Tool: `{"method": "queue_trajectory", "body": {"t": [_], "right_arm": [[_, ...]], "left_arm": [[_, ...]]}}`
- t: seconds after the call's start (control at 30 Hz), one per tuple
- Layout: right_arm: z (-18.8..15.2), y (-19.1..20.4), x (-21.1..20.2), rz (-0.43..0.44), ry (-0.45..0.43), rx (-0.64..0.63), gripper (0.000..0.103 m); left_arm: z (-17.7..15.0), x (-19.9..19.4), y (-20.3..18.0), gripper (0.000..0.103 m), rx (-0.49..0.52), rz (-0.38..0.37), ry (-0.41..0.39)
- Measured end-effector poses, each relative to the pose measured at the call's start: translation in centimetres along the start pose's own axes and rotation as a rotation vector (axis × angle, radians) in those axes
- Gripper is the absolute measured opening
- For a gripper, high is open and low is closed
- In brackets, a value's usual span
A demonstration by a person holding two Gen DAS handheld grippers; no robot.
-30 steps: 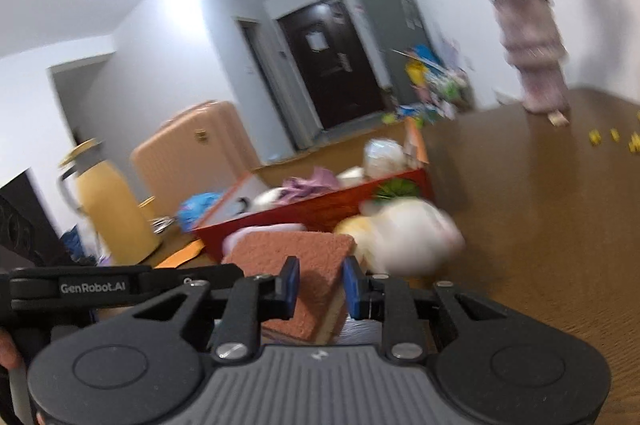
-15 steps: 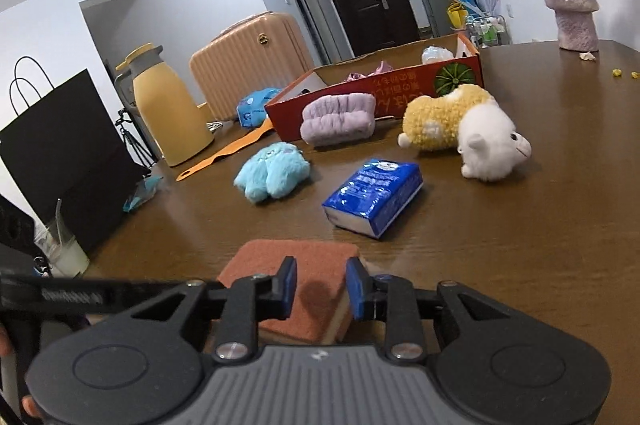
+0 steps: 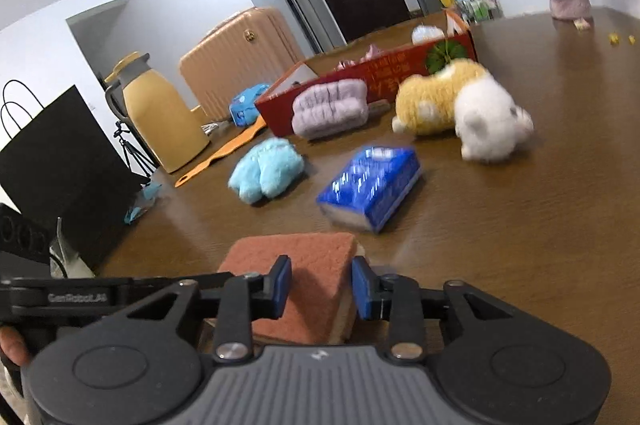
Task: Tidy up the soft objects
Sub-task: 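Carry the brick sponge into the box and open both tools, then withdraw both tools from the box toward the plush sheep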
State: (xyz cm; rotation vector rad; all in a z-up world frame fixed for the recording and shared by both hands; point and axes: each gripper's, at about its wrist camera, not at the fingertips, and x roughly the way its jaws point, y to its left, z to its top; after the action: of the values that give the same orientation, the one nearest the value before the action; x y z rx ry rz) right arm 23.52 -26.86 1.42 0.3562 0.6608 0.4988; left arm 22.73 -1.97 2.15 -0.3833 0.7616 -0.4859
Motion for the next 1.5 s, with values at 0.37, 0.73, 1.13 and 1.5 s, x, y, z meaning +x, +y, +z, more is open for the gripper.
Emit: {"method": "queue_trajectory", "body": {"t": [0.37, 0.73, 1.13, 1.5], "right_arm": [[22.0, -3.4, 5.3, -0.079, -0.172, -0.157, 0.031], [27.2, -10.3, 18.3, -0.229, 0.059, -0.094, 0.033], [27.1, -7.0, 14.1, -0.313, -0.02, -0.213, 0.051], [23.9, 0.2, 6.0, -0.276, -0.169, -0.384, 0.072]], "left_arm": [[21.6, 11.0, -1.5, 0.036, 0.09, -0.08, -0.128], [25.4, 23.9, 3.8, 0.036, -0.01, -0.012, 0.088], [24.9, 18.7, 1.3, 0.045, 0.11, 0.042, 0.038], [21.0, 3.8, -2.4, 0.087, 0.363, 0.452, -0.358]]}}
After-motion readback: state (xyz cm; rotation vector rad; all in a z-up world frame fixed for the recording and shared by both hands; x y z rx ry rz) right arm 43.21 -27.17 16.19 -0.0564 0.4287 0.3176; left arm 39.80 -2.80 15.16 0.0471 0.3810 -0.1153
